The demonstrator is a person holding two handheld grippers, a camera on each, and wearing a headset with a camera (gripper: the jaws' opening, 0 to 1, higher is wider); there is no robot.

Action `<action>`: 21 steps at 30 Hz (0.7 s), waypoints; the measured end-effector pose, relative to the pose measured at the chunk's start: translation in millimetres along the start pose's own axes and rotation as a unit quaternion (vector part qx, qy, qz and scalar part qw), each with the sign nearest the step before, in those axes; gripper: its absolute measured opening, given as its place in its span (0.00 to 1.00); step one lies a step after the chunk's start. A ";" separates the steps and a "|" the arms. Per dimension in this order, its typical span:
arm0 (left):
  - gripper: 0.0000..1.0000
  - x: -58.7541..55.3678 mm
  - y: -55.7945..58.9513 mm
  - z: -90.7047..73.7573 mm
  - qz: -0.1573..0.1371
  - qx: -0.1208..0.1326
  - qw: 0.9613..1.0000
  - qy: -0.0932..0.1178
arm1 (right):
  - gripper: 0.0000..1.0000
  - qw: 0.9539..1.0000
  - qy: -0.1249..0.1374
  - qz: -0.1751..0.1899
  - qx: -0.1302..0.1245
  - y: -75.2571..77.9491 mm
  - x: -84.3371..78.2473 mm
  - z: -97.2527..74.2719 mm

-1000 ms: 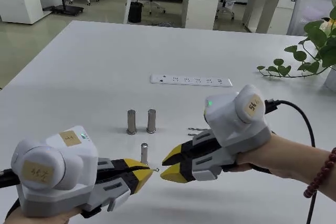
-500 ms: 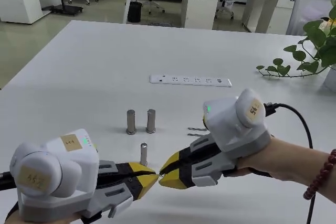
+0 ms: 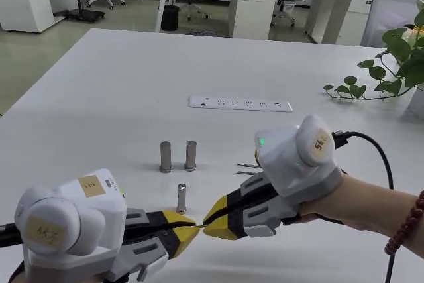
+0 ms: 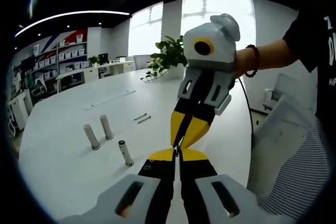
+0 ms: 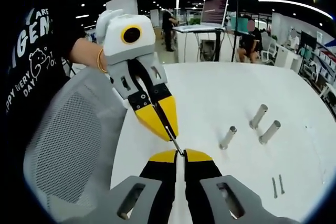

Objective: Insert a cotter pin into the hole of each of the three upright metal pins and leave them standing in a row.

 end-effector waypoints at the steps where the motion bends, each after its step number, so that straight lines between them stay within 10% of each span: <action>1: 0.00 0.2 0.2 0.0 -0.003 0.000 1.000 0.001 | 0.00 1.000 -0.002 -0.005 -0.001 -0.2 0.2 -0.1; 21: 0.04 -0.5 -5.3 2.1 -0.009 0.013 1.000 -0.005 | 0.00 0.997 -0.037 -0.072 -0.008 -2.2 -0.9 -1.5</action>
Point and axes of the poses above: the centre of the closed fingertips' face, and the gripper's own axes: z roughly forward along the fingers, y roughly to its right, x roughly out of its top, the point moved 3 cm from there along -z, roughly backward along the fingers
